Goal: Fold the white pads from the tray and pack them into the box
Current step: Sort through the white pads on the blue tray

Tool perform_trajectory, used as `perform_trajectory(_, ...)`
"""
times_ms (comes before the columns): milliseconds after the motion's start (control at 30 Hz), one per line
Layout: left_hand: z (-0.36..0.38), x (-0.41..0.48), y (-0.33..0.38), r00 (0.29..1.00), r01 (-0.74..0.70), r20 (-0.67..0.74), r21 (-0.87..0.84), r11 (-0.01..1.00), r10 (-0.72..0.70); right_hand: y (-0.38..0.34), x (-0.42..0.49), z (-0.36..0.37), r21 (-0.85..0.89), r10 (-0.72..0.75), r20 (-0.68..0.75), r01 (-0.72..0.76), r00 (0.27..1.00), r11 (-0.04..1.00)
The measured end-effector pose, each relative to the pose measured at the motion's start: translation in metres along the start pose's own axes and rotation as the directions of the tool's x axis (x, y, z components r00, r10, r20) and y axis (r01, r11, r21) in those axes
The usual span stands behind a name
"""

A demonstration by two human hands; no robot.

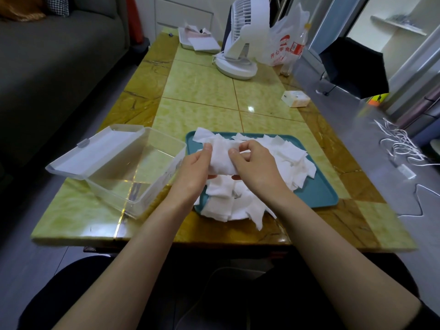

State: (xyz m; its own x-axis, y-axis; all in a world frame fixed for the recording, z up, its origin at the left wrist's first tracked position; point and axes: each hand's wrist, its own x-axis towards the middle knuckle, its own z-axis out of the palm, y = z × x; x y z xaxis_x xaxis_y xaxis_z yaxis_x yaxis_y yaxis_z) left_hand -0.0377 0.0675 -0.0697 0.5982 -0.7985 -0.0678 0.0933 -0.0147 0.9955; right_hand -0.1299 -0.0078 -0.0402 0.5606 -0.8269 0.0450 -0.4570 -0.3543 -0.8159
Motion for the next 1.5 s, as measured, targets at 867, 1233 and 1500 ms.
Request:
perform_trajectory(867, -0.014, 0.005, -0.009, 0.989, -0.106, -0.074, 0.222, 0.969, 0.125, 0.063, -0.025, -0.013, -0.502, -0.128, 0.467, 0.382, 0.875, 0.776)
perform_trajectory(1233, -0.021, 0.006, -0.009, 0.988, -0.111, -0.083, 0.189, 0.976, 0.129, 0.054, -0.022, 0.003, -0.557, -0.125, 0.439, 0.378, 0.890, 0.740)
perform_trajectory(1500, -0.021, 0.010, -0.014, 0.995, -0.053, -0.082, 0.110, 0.993, 0.062, 0.048, -0.020, 0.006, -0.633, -0.136, 0.494, 0.463, 0.859, 0.621)
